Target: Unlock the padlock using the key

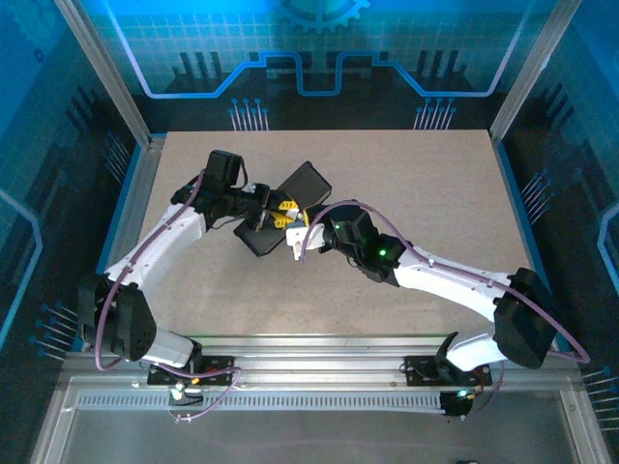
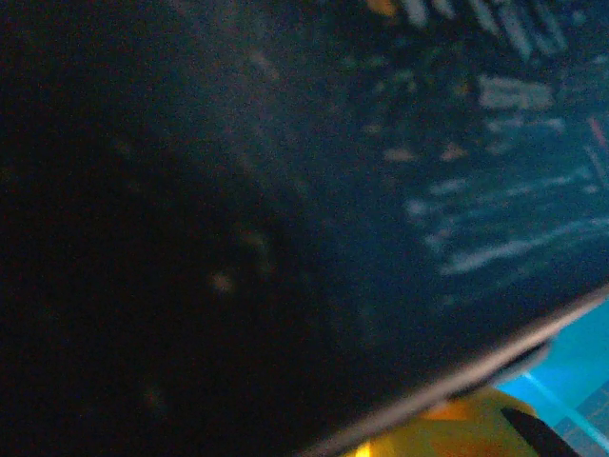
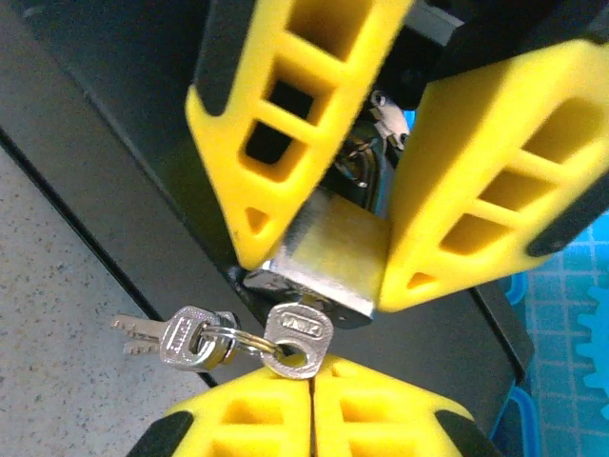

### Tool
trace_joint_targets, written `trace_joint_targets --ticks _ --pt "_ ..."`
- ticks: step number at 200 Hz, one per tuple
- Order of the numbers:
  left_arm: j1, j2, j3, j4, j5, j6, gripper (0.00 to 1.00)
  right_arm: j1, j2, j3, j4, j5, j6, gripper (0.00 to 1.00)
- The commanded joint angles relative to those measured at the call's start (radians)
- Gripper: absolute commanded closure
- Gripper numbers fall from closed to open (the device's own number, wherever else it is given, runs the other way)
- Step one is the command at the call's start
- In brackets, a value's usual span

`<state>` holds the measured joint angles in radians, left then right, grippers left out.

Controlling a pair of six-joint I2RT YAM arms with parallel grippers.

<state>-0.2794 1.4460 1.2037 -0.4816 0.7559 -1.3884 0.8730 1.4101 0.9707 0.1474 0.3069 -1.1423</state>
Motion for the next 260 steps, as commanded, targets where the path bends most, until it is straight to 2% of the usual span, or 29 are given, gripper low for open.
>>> trace_joint_targets --ticks 1,31,57,133,188,260 --pt "-0.018 -0.022 0.036 0.063 0.067 0.014 1.0 0.048 -0.009 0.071 -0.022 -0.094 0.096 0.92" --pt "-0.018 -0.018 0.033 0.069 0.062 0.011 1.0 0.049 -0.022 0.106 -0.109 -0.127 0.168 0.92" --pt "-0.02 -0.02 0.035 0.077 0.062 0.006 1.0 0.047 -0.021 0.111 -0.132 -0.136 0.184 0.88" --pt "-0.014 -0.019 0.043 0.084 0.067 -0.002 1.0 0.047 -0.021 0.055 -0.116 -0.131 0.123 0.78" --pt "-0.01 -0.023 0.045 0.096 0.066 -0.016 1.0 0.053 -0.044 0.011 -0.078 -0.161 0.099 0.77" --pt "-0.01 -0.026 0.051 0.091 0.062 -0.015 1.0 0.055 -0.028 0.011 -0.03 -0.141 0.076 0.78"
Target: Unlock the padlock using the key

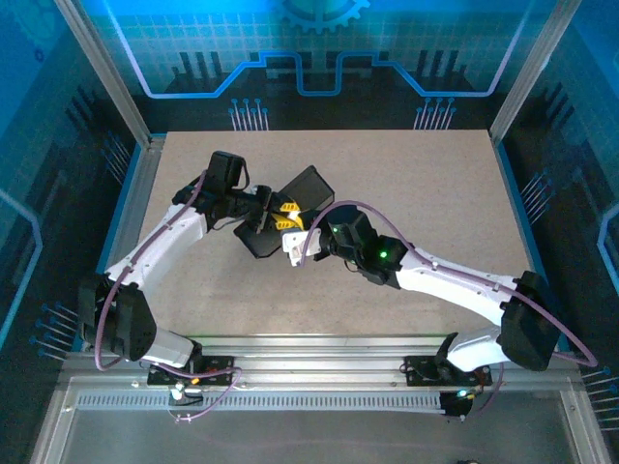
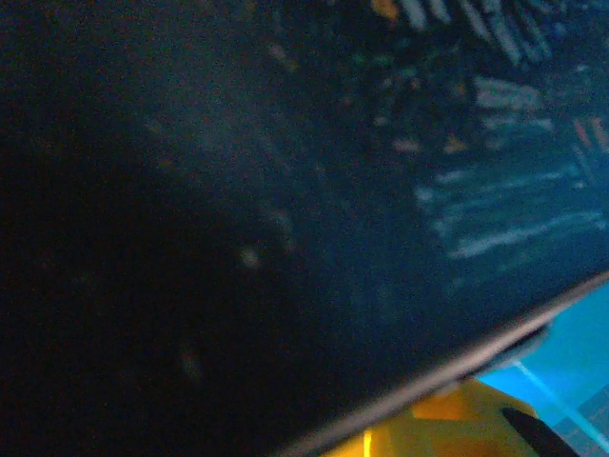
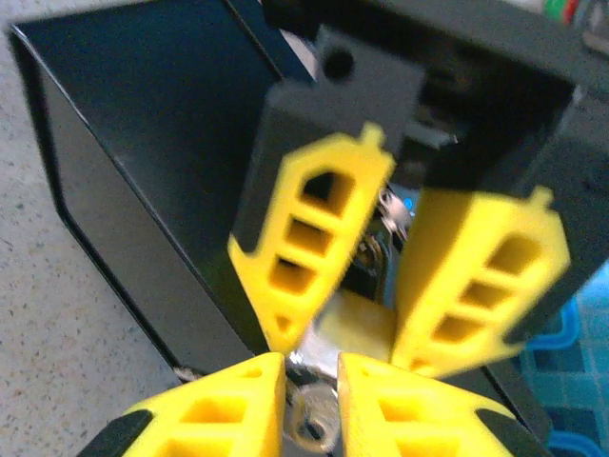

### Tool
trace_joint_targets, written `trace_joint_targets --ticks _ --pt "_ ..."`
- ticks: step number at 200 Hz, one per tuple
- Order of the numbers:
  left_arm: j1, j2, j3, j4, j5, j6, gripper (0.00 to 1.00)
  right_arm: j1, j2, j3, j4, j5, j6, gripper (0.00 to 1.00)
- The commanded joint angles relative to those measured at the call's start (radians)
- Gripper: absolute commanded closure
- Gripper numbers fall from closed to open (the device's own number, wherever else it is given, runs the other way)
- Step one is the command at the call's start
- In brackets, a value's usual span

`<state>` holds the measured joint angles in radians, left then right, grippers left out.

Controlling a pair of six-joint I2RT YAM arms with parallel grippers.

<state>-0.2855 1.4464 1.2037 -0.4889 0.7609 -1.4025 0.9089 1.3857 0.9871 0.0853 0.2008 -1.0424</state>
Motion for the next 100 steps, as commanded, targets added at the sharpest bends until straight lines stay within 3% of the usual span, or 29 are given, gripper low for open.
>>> trace_joint_targets --ticks 1,43,60,79,100 --pt "-0.004 -0.026 0.051 0.097 0.057 0.001 1.0 0.019 -0.003 -0.005 0.03 -0.035 -0.025 0.78" --pt "-0.001 -0.026 0.049 0.094 0.058 0.009 1.0 0.004 -0.036 0.001 -0.03 -0.037 0.041 0.75" --pt "0.0 -0.026 0.048 0.094 0.059 0.013 1.0 -0.024 -0.087 0.013 -0.105 -0.104 0.138 0.73" --pt "0.002 -0.023 0.046 0.095 0.058 0.02 1.0 -0.076 -0.139 0.048 -0.221 -0.211 0.278 0.6" --pt "0.003 -0.016 0.042 0.103 0.059 0.02 1.0 -0.119 -0.172 0.061 -0.271 -0.301 0.433 0.62"
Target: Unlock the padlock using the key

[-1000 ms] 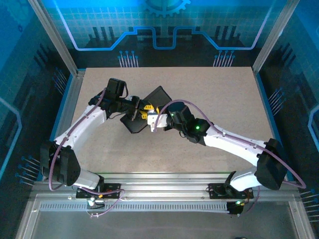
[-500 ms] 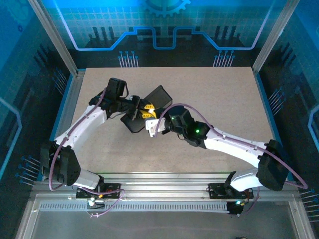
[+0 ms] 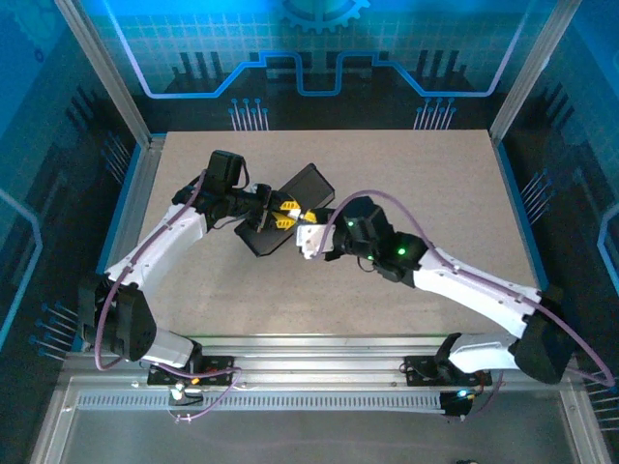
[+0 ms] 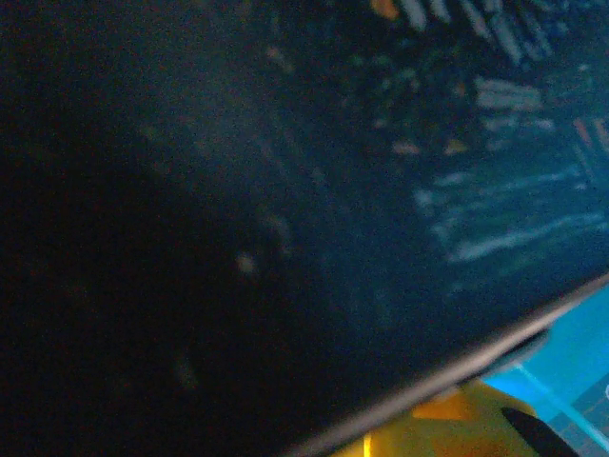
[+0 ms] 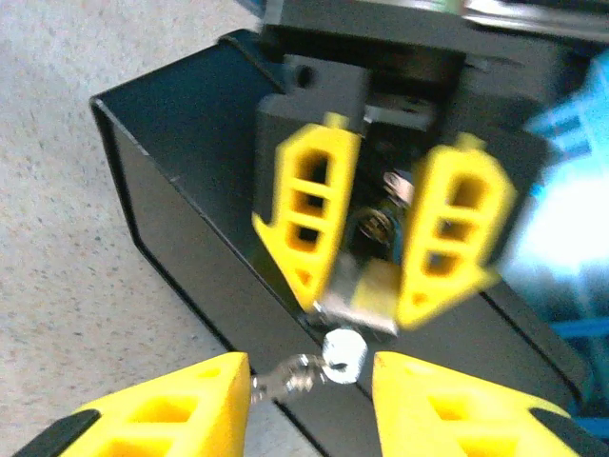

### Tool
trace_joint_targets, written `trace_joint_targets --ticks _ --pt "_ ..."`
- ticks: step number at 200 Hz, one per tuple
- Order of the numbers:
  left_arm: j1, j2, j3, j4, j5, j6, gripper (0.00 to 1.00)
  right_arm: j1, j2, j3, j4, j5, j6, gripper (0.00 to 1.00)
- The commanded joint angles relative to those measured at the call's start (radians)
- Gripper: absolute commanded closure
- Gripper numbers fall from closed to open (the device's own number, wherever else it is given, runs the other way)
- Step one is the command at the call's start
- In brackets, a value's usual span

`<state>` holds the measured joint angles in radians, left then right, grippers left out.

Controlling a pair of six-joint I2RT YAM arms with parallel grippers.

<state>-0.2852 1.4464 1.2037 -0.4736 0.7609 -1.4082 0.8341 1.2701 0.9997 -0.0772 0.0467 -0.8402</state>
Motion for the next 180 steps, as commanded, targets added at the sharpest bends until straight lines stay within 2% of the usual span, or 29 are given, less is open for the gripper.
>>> trace_joint_targets --ticks 1,17,45,63,80,106,180 --pt "0.003 -0.016 0.043 0.088 0.059 0.025 1.0 -0.046 -0.056 0.049 -0.111 -0.149 0.241 0.62" --pt "0.002 -0.013 0.043 0.093 0.059 0.024 1.0 -0.07 -0.043 0.068 -0.13 -0.171 0.416 0.63" --pt "0.003 -0.012 0.043 0.098 0.057 0.026 1.0 -0.129 0.024 0.086 -0.091 -0.28 0.867 0.66" --pt "0.003 -0.014 0.045 0.098 0.056 0.03 1.0 -0.163 0.049 0.036 0.04 -0.377 1.118 0.67" --pt "0.004 -0.018 0.043 0.097 0.055 0.032 1.0 -0.184 0.069 -0.003 0.143 -0.414 1.307 0.68" --pt "0.003 -0.024 0.047 0.091 0.057 0.036 1.0 -0.187 0.075 -0.041 0.237 -0.428 1.392 0.67" --pt "0.003 -0.033 0.043 0.094 0.061 0.038 1.0 -0.207 0.099 -0.059 0.275 -0.436 1.477 0.68"
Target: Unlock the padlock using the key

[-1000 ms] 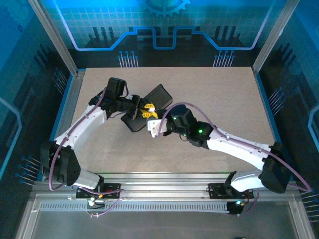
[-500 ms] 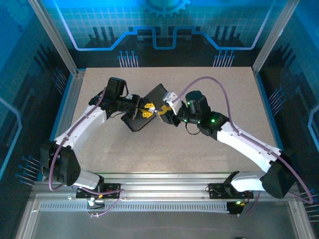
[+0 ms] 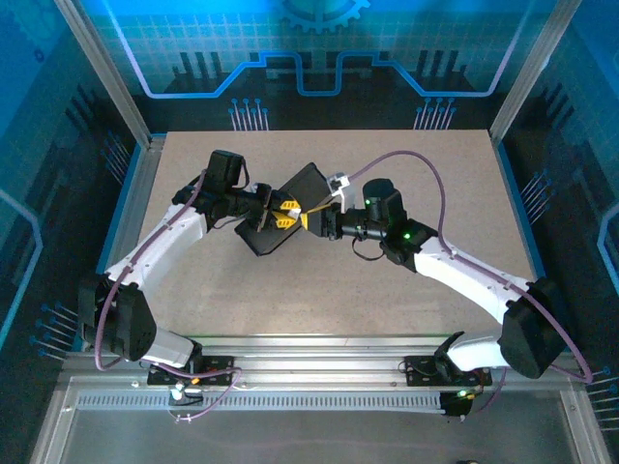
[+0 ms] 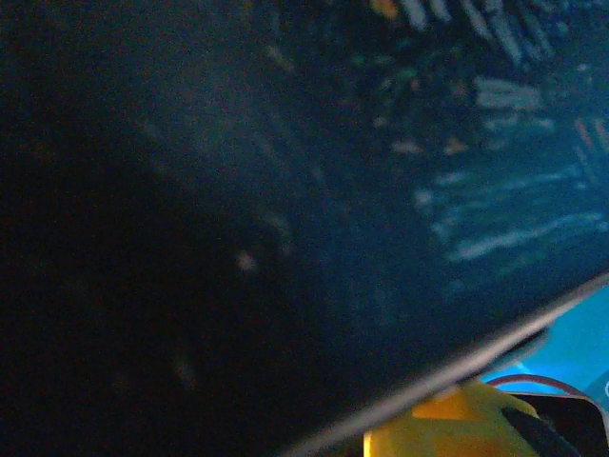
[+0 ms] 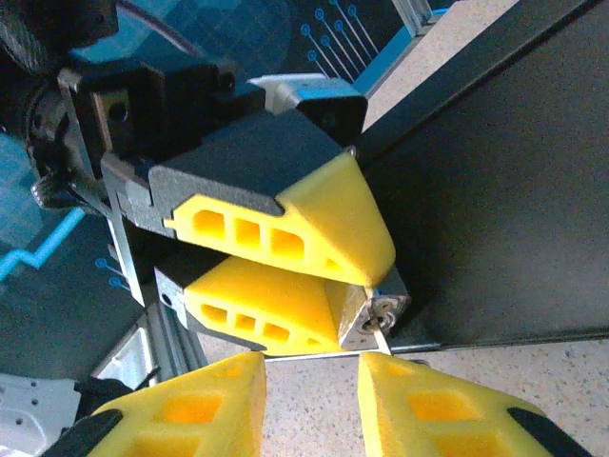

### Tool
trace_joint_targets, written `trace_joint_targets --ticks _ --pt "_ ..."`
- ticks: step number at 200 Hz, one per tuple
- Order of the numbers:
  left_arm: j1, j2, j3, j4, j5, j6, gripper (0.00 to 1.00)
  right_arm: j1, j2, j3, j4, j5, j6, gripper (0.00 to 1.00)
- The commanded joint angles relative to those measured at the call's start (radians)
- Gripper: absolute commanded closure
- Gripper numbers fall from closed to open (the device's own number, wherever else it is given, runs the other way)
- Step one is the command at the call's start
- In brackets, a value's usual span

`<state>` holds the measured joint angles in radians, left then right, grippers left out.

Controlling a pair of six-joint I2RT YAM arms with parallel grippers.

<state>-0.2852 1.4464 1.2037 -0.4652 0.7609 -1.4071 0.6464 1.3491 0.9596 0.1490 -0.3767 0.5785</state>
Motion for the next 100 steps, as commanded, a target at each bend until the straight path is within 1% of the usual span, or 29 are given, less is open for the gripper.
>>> trace_joint_targets --ticks 1,63,100 --pt "0.004 -0.033 0.042 0.086 0.061 0.036 1.0 -0.019 0.021 -0.017 0.049 -0.013 0.059 0.68" --pt "0.003 -0.032 0.044 0.087 0.061 0.033 1.0 -0.022 0.06 -0.015 0.06 -0.035 0.069 0.68" --pt "0.004 -0.039 0.042 0.085 0.062 0.032 1.0 -0.022 0.075 -0.028 0.102 -0.036 0.095 0.73"
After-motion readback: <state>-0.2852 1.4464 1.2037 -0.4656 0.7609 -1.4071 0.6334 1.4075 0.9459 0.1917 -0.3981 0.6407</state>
